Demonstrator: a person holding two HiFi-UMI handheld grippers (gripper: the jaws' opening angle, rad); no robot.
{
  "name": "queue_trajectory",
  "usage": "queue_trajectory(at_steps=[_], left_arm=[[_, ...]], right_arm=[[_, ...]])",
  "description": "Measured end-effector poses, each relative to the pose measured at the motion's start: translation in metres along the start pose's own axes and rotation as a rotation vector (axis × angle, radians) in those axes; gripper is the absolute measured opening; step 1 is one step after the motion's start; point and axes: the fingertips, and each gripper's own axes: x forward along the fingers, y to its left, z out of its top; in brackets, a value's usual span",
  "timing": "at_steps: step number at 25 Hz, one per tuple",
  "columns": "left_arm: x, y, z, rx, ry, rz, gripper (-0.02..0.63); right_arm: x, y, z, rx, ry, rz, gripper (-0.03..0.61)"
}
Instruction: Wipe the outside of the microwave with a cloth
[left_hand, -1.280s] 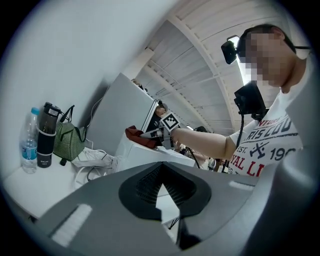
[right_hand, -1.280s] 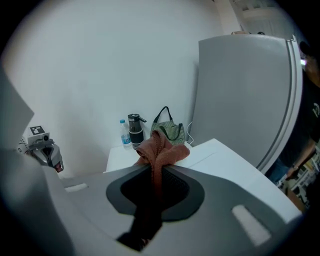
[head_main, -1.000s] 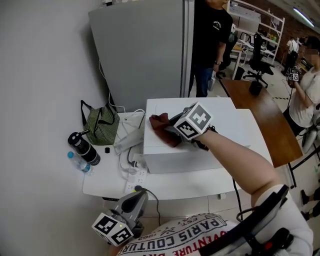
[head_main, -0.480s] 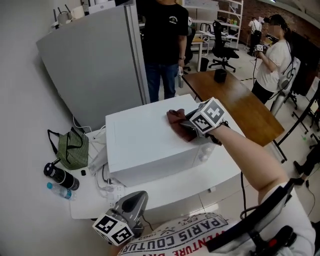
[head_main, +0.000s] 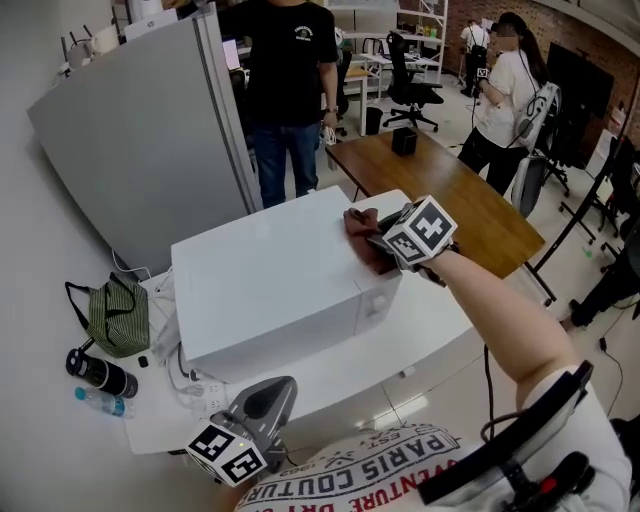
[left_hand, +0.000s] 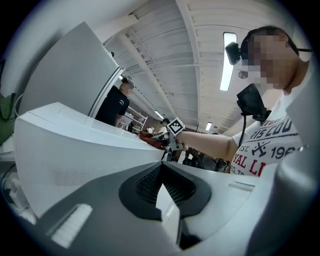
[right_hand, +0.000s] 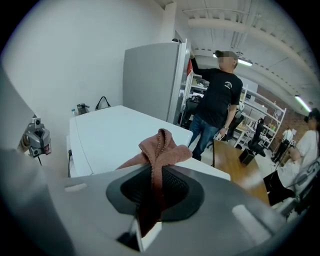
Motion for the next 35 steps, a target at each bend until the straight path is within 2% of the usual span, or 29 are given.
queue_trajectory(at_steps=[6, 9, 12, 16, 20, 24, 28, 35], left_arm=[[-0.007, -0.005, 0.001, -0.003, -0.014, 0.01, 0.006], [-0.021, -0.002, -0.004, -0.011, -0.03, 0.044, 0.006], [-0.037, 0.001, -0.005, -0.017, -0.048, 0.07, 0.006], [-0.065, 0.003, -0.001, -0.014, -0.07, 0.109, 0.005], [-0.105, 0.007, -0.001, -0.013, -0.099, 0.194, 0.005], [-0.15, 0.02, -0.003, -0.027, -0.133, 0.294, 0.006], [-0.183, 0.029, -0.002, -0.042, -0.17, 0.362, 0.005], [-0.202, 0.035, 0.002, -0.044, -0.203, 0.389, 0.006]], right_arm=[[-0.004, 0.006, 0.005, -0.027, 0.006, -0.01, 0.041], [-0.013, 0.032, 0.029, -0.068, -0.057, 0.026, 0.041], [-0.022, 0.084, 0.064, -0.151, -0.138, 0.1, 0.041], [-0.025, 0.179, 0.11, -0.267, -0.231, 0.253, 0.041], [-0.015, 0.263, 0.141, -0.338, -0.282, 0.409, 0.041], [0.015, 0.324, 0.158, -0.368, -0.271, 0.511, 0.041], [0.044, 0.366, 0.163, -0.395, -0.222, 0.569, 0.041], [0.084, 0.38, 0.147, -0.49, -0.124, 0.512, 0.041]])
